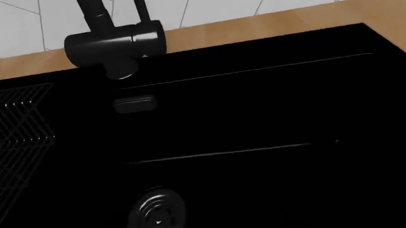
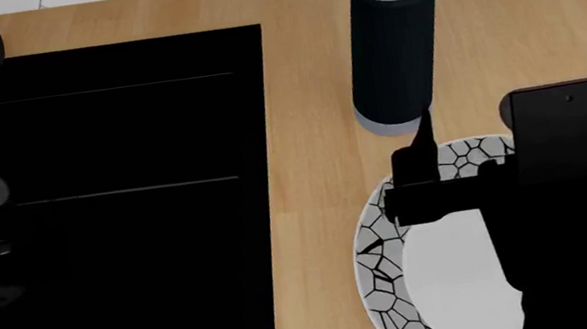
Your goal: Pick the cherry from the sink and place it on the plate located on the counter
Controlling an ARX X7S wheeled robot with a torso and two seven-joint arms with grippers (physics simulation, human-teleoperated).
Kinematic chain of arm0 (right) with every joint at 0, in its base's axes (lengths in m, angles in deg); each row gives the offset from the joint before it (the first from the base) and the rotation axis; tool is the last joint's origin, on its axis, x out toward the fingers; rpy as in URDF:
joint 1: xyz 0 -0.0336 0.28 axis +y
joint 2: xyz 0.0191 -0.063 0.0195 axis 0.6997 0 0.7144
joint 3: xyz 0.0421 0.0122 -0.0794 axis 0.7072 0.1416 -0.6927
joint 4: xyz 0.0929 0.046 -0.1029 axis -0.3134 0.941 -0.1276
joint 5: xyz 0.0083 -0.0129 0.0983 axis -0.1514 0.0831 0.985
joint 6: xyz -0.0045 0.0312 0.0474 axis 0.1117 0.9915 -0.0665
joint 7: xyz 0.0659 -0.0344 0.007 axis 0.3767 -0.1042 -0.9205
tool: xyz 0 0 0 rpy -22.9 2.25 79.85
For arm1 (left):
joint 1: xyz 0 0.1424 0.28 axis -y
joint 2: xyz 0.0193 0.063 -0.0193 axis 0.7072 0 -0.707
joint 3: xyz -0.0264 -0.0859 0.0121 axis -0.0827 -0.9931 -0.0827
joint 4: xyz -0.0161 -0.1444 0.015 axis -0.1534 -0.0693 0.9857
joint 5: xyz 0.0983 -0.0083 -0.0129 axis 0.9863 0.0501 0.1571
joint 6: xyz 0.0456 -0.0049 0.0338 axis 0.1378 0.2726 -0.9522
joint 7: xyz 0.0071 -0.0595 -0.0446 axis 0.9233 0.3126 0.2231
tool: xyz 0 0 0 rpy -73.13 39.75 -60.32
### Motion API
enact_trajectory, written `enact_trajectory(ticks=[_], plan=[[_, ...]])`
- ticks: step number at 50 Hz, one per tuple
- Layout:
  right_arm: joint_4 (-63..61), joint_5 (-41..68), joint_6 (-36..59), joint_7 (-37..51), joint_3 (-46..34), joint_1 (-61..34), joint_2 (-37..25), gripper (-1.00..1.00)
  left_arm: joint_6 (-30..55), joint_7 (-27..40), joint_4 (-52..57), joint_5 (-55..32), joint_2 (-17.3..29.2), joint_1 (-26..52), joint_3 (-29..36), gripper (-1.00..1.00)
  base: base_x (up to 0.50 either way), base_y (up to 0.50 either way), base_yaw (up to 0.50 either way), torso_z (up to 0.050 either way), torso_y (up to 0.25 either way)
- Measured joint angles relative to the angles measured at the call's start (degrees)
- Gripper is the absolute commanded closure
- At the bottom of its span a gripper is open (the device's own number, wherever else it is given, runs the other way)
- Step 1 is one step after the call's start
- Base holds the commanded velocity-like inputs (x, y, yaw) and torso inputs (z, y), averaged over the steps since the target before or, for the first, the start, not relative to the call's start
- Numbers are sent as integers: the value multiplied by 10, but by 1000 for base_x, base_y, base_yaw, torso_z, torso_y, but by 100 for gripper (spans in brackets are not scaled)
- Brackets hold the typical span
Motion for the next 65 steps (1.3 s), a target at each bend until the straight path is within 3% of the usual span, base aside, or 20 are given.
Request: enact_trajectory(ticks=[17,29,49,65], plan=[[-7,6,2,3,4,4,-4,-100,155,-13,-21,-31,38,64,13,-100,0,0,0,0,0],[-10,9,2,5,5,8,-6,-100,207,36,-59,-137,79,112,69,-100,0,0,0,0,0],[-8,11,-3,5,1,14,-9,-100,221,87,-145,-308,140,206,228,-100,0,0,0,0,0],[-1,12,-10,5,-1,18,-11,-100,144,10,-266,-285,131,265,369,-100,0,0,0,0,0]])
